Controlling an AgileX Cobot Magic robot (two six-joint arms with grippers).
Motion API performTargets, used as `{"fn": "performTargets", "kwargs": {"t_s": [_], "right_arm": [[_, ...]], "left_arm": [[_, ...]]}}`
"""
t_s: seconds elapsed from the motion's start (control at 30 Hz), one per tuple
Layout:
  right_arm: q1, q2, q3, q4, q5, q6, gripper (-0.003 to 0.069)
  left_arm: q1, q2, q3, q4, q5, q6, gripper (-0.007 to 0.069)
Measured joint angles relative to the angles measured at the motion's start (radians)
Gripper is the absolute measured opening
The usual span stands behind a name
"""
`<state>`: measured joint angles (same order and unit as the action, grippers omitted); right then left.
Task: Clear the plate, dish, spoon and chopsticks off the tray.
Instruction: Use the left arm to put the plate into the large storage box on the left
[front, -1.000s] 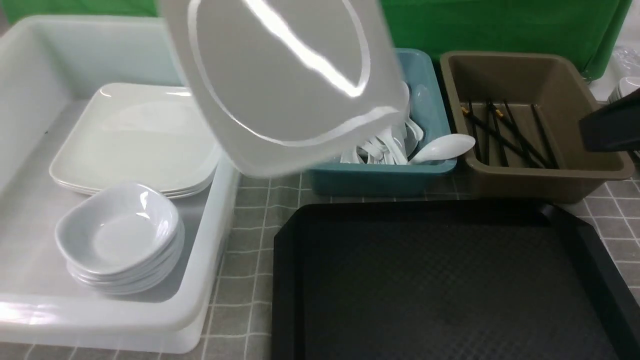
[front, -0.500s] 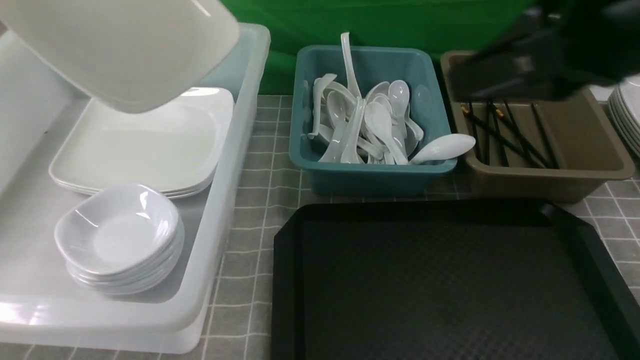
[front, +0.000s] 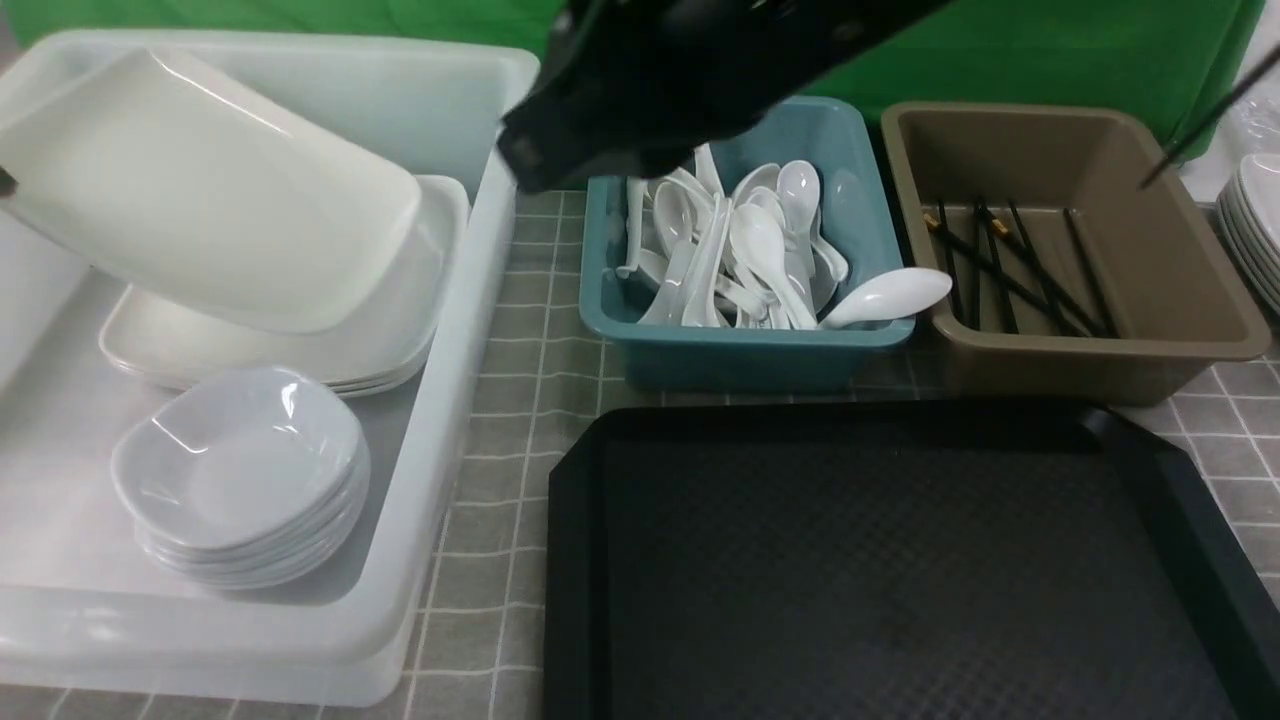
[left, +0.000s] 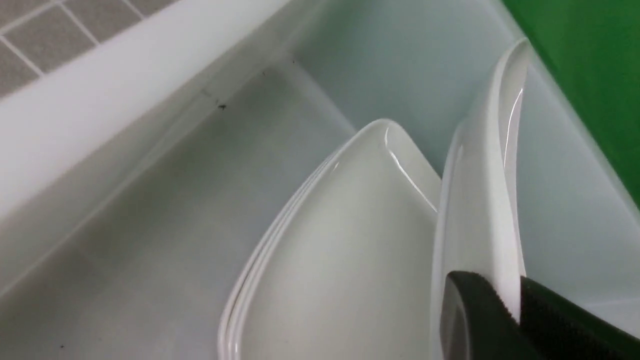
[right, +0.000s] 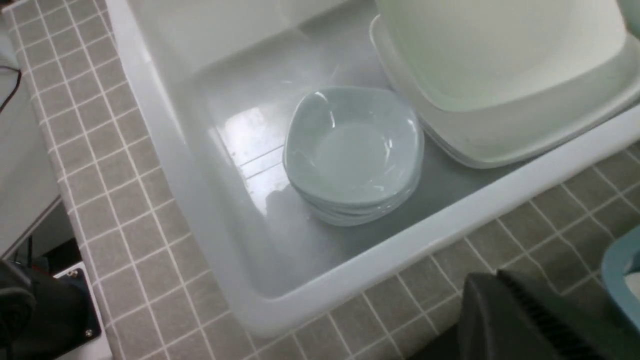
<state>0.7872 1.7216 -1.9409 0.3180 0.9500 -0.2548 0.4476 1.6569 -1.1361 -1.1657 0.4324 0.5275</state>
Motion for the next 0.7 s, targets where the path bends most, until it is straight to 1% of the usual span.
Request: {"fn": "performTargets", "kwargs": {"t_s": [0.13,0.3,0.47,0.5,0.6,0.7], "right_arm": [[0.019,0.030,-0.001,-0.002,-0.020,0.000,0.0027],[0.024,0.036,-0.001,-0.003,-0.028,0.000,0.0027],[0.024,0.036,-0.001,-0.004,-0.025,0.000,0.0027],[0.024,0.036,-0.001,-0.004,-0.024,0.001,0.0027],[0.024,0.036,-0.001,-0.004,-0.024,0.024,0.0027],[0.024,0.036,-0.002,-0.003,-0.020,0.036,0.0027]], "left_arm": [[-0.040,0.054,0.002,-0.026,-0.038,0.008,0.0029],[-0.060,0.081,0.002,-0.038,-0.080,0.008,0.0030],[-0.060,0.094,0.002,0.008,-0.064,0.003,0.0057],[-0.060,0.095,0.002,0.030,-0.056,-0.004,0.0076],[-0.060,0.099,0.002,0.125,-0.030,-0.043,0.0165],[-0.062,0.099,0.002,0.236,-0.010,-0.106,0.0281]]}}
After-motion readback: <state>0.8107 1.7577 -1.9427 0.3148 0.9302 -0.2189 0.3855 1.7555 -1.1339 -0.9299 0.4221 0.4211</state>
